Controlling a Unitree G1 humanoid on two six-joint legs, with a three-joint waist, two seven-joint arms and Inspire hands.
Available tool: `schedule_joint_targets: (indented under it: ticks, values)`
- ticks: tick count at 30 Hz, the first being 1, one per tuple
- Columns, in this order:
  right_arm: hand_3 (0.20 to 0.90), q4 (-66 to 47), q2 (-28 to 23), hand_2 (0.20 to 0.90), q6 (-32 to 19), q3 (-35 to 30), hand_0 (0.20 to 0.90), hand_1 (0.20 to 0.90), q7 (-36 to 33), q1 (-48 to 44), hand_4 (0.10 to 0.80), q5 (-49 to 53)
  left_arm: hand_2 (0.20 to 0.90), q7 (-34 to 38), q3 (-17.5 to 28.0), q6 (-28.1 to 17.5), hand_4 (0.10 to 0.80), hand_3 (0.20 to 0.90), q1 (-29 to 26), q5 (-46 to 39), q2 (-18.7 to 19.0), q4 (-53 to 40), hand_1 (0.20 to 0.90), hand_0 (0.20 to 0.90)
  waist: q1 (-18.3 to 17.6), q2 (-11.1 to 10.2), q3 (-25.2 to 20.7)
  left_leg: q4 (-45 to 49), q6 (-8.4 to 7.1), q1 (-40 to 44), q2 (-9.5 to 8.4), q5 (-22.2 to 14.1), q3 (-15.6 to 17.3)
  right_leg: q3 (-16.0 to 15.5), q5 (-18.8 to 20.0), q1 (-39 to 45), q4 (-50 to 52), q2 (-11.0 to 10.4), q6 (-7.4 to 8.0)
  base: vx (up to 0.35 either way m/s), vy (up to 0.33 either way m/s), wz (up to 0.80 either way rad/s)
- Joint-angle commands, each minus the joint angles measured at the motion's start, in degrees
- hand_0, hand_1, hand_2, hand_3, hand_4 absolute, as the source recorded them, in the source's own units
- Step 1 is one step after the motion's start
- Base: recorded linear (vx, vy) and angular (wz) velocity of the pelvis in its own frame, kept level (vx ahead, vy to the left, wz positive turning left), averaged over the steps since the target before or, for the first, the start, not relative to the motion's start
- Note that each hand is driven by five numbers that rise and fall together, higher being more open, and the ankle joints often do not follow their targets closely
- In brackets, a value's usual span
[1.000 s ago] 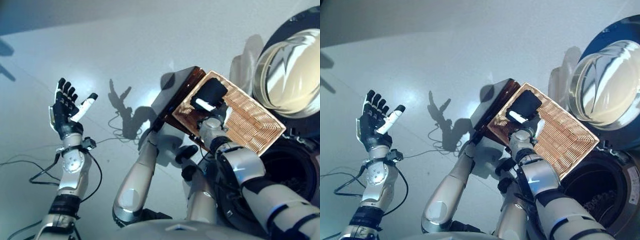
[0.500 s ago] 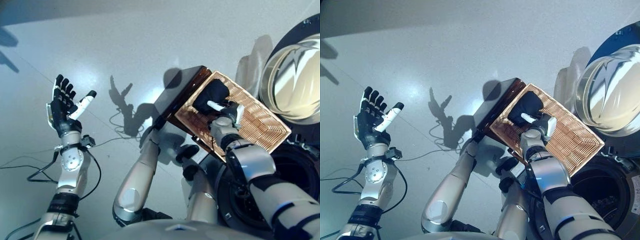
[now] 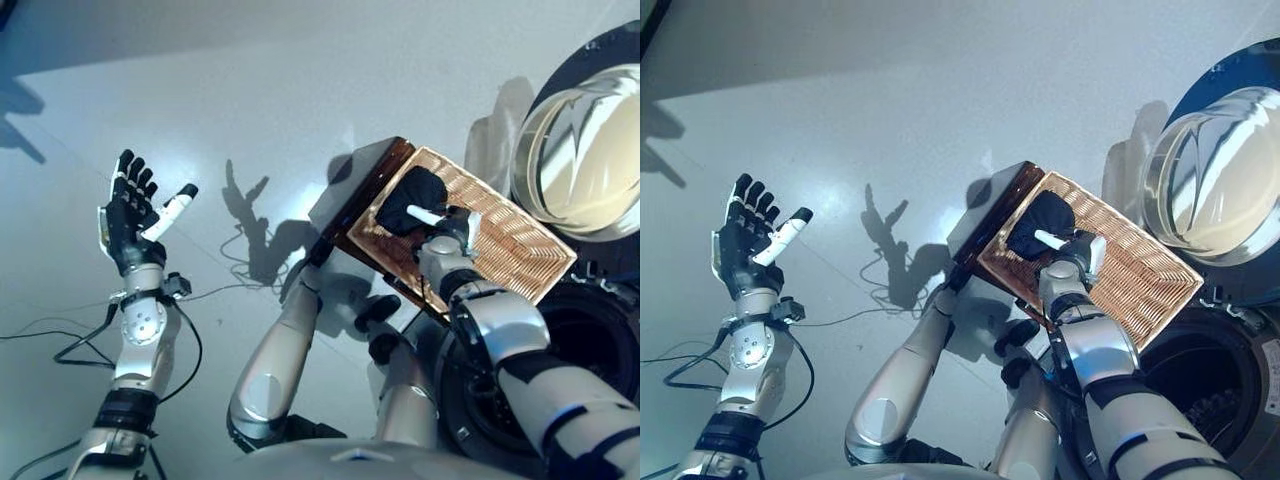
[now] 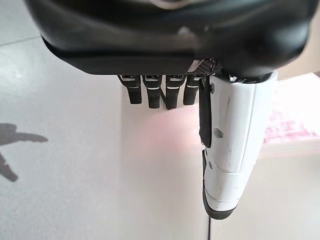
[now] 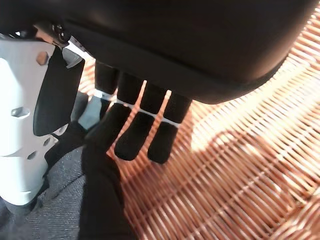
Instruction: Pick up the clothes and place them into the washing machine
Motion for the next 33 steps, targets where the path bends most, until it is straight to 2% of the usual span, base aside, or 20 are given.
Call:
schedule_joint_targets:
  ticks: [1, 14, 15, 16, 18, 19, 24, 33]
  values:
    - [0.2, -2.19, -4.28, 0.2, -2.33, -1.06, 0.2, 0.2, -2.06, 3.8, 0.3, -0.91, 0.9, -0.65, 3.57, -5.6, 0.8, 0.9, 4.45, -0.2, 3.23, -6.41, 0.9, 0.9, -0.52, 2.34, -4.7, 0.9, -2.36, -1.18, -1.55, -2.7, 1.79, 1.7, 0.02, 6.74, -3.61, -1.6, 2.24, -0.002, 0.022, -0.2]
    - [0.2, -4.4, -9.35, 0.2, -3.82, -3.68, 0.2, 0.2, -1.97, 7.69, 0.3, 0.02, 0.9, -4.39, 3.15, -4.47, 0.8, 0.9, 9.02, -2.81, 1.89, -6.31, 0.9, 0.9, -6.52, 4.93, -8.85, -1.7, -2.0, 6.55, -0.73, -2.07, 5.07, 5.96, 2.02, 11.78, -7.35, -1.75, 2.47, -0.02, 0.032, -0.18]
    - [0.2, -5.34, -9.49, 0.2, -4.31, -4.17, 0.2, 0.2, -2.16, 8.36, 0.3, 0.23, 0.9, -4.49, 2.91, -4.21, 0.8, 0.9, 9.59, -3.13, 1.42, -6.55, 0.9, 0.9, -7.44, 5.73, -8.9, -2.2, -1.58, 6.69, -0.5, -0.23, 5.79, 5.96, 3.69, 11.33, -7.73, -1.76, 2.09, -0.029, 0.036, -0.24]
    - [0.2, -5.34, -9.5, 0.2, -4.28, -4.12, 0.2, 0.2, -2.16, 8.41, 0.3, 0.21, 0.9, -4.49, 2.9, -4.19, 0.8, 0.9, 9.62, -3.13, 1.37, -6.5, 0.9, 0.9, -7.49, 5.44, -9.16, -2.24, -1.87, 7.36, -0.53, -1.76, 5.55, 6.45, 2.35, 11.86, -7.61, -1.71, 2.44, -0.032, 0.035, -0.29]
    - [0.2, -5.05, -9.84, 0.2, -3.99, -3.87, 0.2, 0.2, -1.89, 8.63, 0.3, -0.23, 0.9, -4.97, 2.79, -3.94, 0.8, 0.9, 10.2, -3.72, 1.03, -6.58, 0.9, 0.9, -8.01, 6.03, -9.21, -2.37, -1.67, 7.87, -0.51, -1.65, 5.91, 6.91, 2.5, 11.69, -7.47, -1.67, 2.46, -0.031, 0.035, -0.26]
    - [0.2, -4.77, -9.97, 0.2, -3.83, -3.82, 0.2, 0.2, -1.9, 8.63, 0.3, -0.54, 0.9, -5.18, 2.85, -3.89, 0.8, 0.9, 10.68, -3.99, 0.76, -6.77, 0.9, 0.9, -8.21, 6.52, -9.05, -2.52, -1.23, 7.44, -0.36, -0.06, 6.32, 6.91, 4.02, 11.08, -7.75, -1.56, 2.11, -0.139, 0.069, -0.28]
    - [0.2, -4.63, -9.66, 0.2, -3.83, -3.95, 0.2, 0.2, -2.71, 9.46, 0.3, -1.4, 0.9, -5.73, 2.68, -3.22, 0.8, 0.9, 11.73, -5.46, -0.61, -6.16, 0.9, 0.9, -9.52, 7.43, -9.02, -2.32, -1.19, 7.37, -0.12, 0.2, 6.66, 7.54, 3.82, 10.06, -6.71, -1.52, 1.84, -0.048, 0.012, -0.12]
    - [0.2, -6.49, -7.1, 0.2, -5.33, -4.47, 0.2, 0.2, -4.45, 10.22, 0.3, -0.24, 0.9, -5.57, 3.4, -2.97, 0.8, 0.9, 12.59, -6.81, -1.49, -5.15, 0.9, 0.9, -10.63, 7.79, -9.75, -2.61, -1.22, 6.91, 0.09, 0.33, 6.98, 8.29, 3.59, 8.64, -5.83, -1.38, 1.49, -0.001, 0.002, -0.01]
